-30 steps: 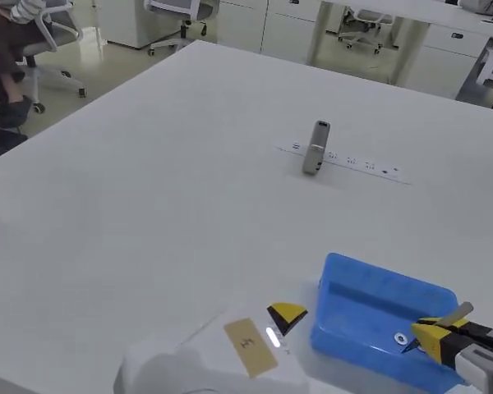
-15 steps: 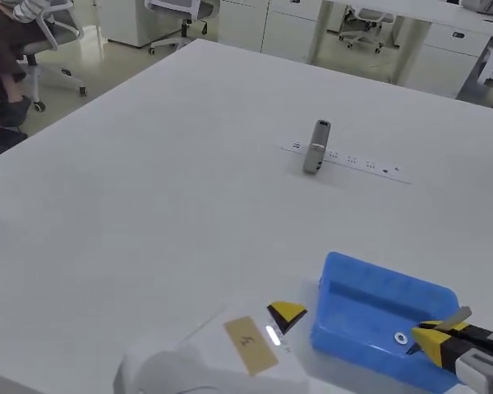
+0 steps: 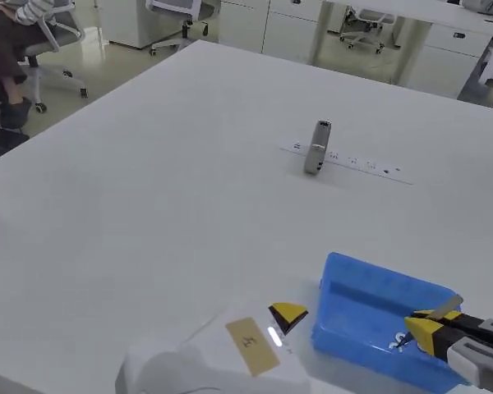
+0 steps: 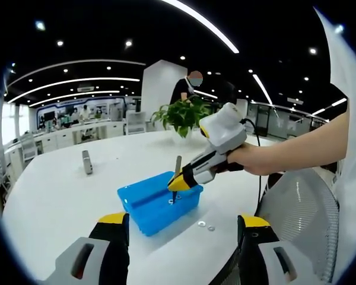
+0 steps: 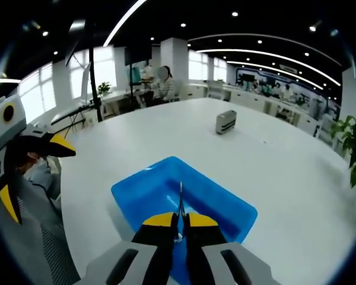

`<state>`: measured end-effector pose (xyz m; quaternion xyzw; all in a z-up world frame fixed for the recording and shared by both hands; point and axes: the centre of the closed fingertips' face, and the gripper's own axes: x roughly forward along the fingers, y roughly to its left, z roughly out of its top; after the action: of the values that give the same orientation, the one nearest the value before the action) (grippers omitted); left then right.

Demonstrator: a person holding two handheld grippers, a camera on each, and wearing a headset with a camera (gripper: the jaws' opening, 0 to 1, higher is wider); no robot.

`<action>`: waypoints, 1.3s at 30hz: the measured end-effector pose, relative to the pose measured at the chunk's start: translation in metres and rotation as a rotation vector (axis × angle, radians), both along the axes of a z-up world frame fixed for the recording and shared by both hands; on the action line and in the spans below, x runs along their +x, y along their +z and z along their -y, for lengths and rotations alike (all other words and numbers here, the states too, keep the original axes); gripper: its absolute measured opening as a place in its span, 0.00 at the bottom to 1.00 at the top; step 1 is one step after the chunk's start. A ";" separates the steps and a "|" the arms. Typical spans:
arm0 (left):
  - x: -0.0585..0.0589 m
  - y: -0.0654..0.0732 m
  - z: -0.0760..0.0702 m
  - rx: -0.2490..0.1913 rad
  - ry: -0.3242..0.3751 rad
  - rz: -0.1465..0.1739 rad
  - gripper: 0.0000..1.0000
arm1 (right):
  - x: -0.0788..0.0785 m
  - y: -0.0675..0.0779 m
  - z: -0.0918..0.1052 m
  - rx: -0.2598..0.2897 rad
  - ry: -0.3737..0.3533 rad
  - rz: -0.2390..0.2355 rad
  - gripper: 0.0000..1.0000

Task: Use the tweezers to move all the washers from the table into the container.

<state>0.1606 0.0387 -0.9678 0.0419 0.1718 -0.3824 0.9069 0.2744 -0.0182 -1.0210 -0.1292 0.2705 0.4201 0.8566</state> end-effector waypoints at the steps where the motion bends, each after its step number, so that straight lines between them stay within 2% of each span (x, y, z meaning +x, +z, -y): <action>1: 0.000 0.000 0.000 -0.001 0.000 -0.001 0.75 | 0.000 0.000 -0.001 0.000 0.001 -0.001 0.02; 16: 0.000 0.000 0.000 -0.001 0.000 -0.001 0.75 | 0.015 0.001 -0.012 0.034 -0.008 -0.005 0.02; 24: 0.000 0.000 0.000 0.001 0.000 -0.002 0.75 | 0.020 -0.005 -0.014 0.022 -0.007 -0.012 0.02; 28: 0.000 -0.003 -0.001 0.009 0.008 -0.015 0.75 | 0.019 -0.007 -0.013 0.015 -0.011 -0.021 0.02; 29: 0.000 -0.003 -0.001 0.005 0.010 -0.017 0.75 | 0.020 -0.007 -0.013 0.017 -0.014 -0.024 0.02; 30: 0.000 0.002 0.000 -0.027 0.011 -0.009 0.76 | 0.020 -0.007 -0.013 0.020 -0.017 -0.027 0.03; 32: 0.001 0.008 0.001 -0.064 0.012 0.001 0.77 | 0.020 -0.007 -0.012 0.025 -0.022 -0.036 0.03; 36: 0.002 0.012 0.000 -0.096 0.027 0.001 0.80 | 0.023 -0.007 -0.012 0.053 -0.034 -0.058 0.03; 39: 0.003 0.010 -0.002 -0.095 0.039 -0.006 0.80 | 0.022 -0.005 -0.012 0.059 -0.040 -0.058 0.03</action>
<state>0.1639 0.0408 -0.9578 -0.0058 0.1571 -0.3727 0.9145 0.2961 -0.0066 -1.0257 -0.0862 0.2854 0.4143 0.8599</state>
